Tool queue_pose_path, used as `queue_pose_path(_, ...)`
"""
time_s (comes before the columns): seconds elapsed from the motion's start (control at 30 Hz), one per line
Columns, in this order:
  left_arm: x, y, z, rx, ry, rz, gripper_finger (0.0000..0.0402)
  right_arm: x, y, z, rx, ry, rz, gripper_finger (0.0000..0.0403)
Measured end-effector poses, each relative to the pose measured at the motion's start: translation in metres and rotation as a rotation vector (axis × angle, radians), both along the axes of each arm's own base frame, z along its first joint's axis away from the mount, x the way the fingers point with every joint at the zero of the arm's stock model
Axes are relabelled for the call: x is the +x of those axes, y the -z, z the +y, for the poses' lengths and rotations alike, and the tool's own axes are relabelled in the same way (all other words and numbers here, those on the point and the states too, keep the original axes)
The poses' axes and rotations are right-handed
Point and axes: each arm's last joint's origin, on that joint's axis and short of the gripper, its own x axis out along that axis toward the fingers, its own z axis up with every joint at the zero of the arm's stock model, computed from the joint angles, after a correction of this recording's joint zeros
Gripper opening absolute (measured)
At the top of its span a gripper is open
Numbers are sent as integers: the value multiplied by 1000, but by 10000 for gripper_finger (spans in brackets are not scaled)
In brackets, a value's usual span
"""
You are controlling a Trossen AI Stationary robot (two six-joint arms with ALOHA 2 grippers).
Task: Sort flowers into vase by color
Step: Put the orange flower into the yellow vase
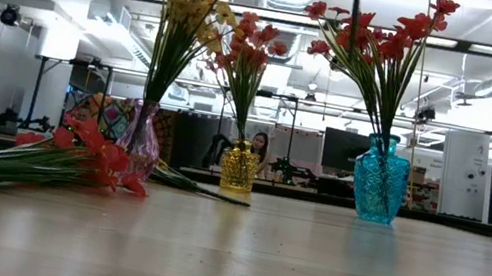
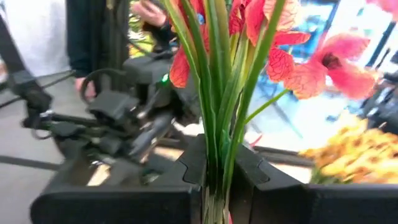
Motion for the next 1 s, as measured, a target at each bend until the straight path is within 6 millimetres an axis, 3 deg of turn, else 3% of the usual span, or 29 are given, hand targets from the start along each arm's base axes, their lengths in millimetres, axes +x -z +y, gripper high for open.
queue_pose_path(0.13, 2, -12, 16, 30, -9, 32, 176, 5, -10, -19, -80, 72, -59, 29)
queue_pose_path(0.33, -4, -17, 47, 116, -70, 173, 167, 20, -18, -68, -151, 241, -81, 29)
queue_pose_path(0.47, -13, -24, 55, 132, -79, 213, 165, 25, -18, -90, -135, 270, -69, 29)
queue_pose_path(0.73, -26, -55, 65, 54, -145, 149, 165, 8, -27, -84, -67, 167, -53, 29)
queue_pose_path(1.0, -38, -107, 78, 64, -264, 56, 169, -22, -49, -76, 48, 9, -98, 29)
